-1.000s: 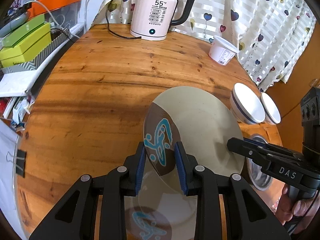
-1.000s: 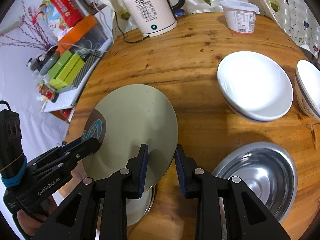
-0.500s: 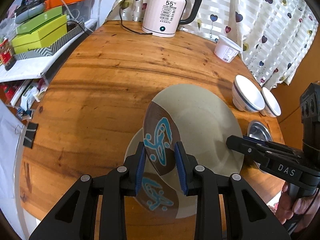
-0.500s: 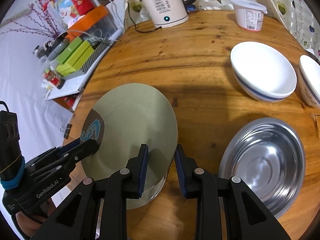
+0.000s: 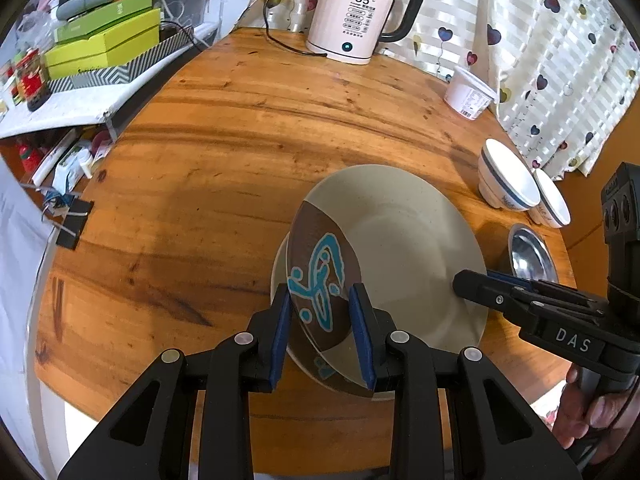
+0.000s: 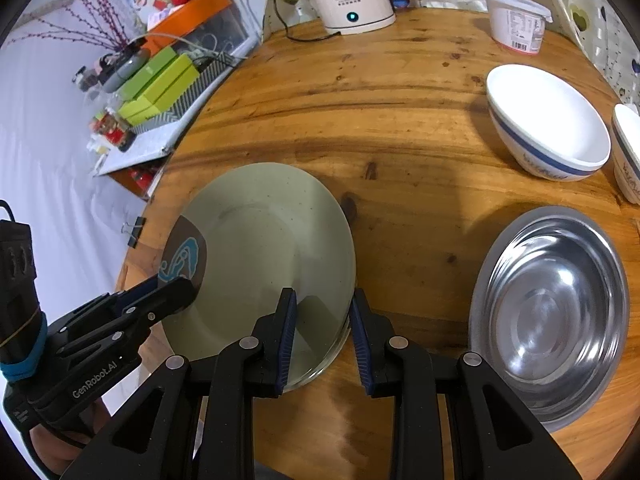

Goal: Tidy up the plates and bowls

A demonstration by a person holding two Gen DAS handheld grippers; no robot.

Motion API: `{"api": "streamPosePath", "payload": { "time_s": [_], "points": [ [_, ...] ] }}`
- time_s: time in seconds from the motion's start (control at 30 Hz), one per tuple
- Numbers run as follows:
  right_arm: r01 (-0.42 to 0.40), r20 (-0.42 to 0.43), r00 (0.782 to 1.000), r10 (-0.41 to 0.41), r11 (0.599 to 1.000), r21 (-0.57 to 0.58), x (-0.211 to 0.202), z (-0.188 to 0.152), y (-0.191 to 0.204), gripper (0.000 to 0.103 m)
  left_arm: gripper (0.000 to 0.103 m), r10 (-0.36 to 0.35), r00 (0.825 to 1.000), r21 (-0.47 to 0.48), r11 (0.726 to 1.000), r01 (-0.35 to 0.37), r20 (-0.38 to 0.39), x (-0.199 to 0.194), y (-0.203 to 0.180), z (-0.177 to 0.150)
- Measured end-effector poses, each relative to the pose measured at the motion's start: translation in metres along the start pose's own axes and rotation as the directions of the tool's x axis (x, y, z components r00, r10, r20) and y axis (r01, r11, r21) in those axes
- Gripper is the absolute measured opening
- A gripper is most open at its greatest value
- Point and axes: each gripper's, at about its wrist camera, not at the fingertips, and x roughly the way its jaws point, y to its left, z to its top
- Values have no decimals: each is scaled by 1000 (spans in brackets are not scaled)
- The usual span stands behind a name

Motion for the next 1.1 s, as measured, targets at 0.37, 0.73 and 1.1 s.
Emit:
{"api": "streamPosePath", "payload": {
  "time_s": [0.37,0.73,1.1],
  "points": [
    [22,-12,1000,-22,999,-26,7,-2,4,26,30,17,1000,-3,1000,-17,-8,4,0,-6],
    [50,-1,999,-50,997,-60,8,-3,9,28,30,18,1000,-9,1000,-18,-3,4,0,-11],
    [71,2,997,-71,993,-92,11,-4,13,32,30,25,1000,-18,1000,-25,7,1,0,-14]
  ]
}}
